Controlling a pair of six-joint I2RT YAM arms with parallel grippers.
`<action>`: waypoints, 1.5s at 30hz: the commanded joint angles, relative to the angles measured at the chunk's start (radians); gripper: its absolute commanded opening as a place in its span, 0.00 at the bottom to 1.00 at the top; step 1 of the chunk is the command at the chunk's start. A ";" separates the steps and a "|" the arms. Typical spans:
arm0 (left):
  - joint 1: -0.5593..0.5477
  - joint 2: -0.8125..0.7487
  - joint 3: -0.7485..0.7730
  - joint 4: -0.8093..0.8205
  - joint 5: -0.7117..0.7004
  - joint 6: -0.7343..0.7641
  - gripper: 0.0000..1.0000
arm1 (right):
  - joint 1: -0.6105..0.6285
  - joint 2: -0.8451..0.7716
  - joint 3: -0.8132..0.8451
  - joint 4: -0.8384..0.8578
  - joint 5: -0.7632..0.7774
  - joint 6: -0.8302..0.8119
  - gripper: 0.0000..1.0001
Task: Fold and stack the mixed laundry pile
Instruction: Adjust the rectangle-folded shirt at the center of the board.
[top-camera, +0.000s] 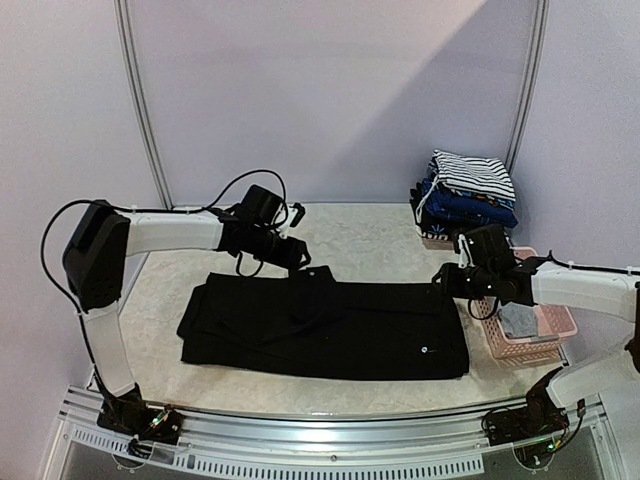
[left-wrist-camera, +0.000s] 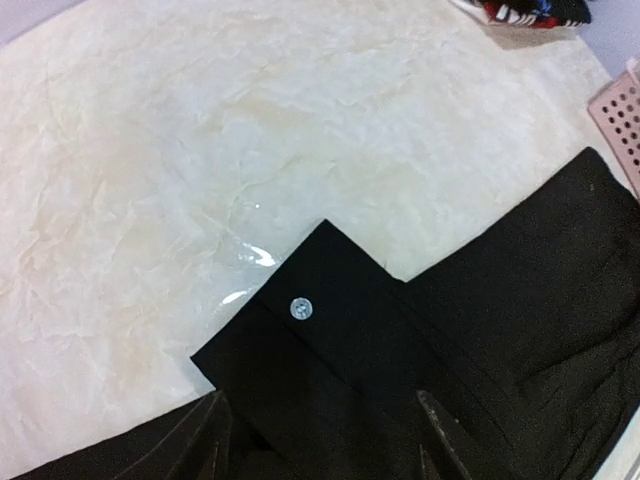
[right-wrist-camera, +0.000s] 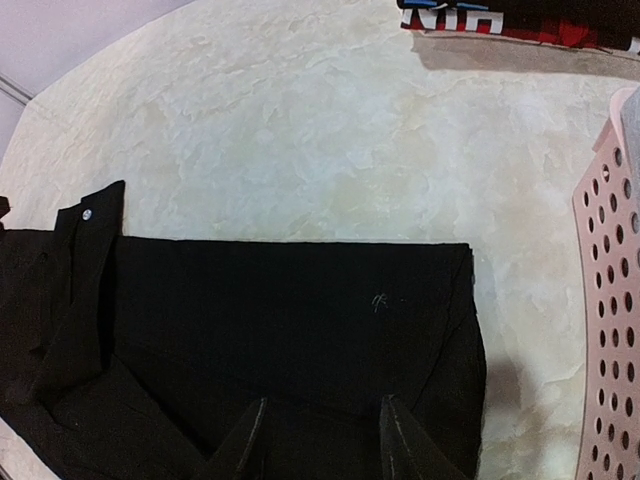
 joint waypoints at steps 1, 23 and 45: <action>0.008 0.093 0.075 -0.050 -0.034 -0.032 0.60 | 0.008 0.025 -0.005 0.028 -0.008 -0.016 0.37; 0.017 0.231 0.144 -0.110 -0.172 -0.095 0.65 | 0.007 0.100 0.019 0.051 -0.039 -0.025 0.37; 0.017 0.257 0.140 0.057 -0.066 -0.101 0.15 | 0.008 0.114 0.022 0.054 -0.053 -0.018 0.37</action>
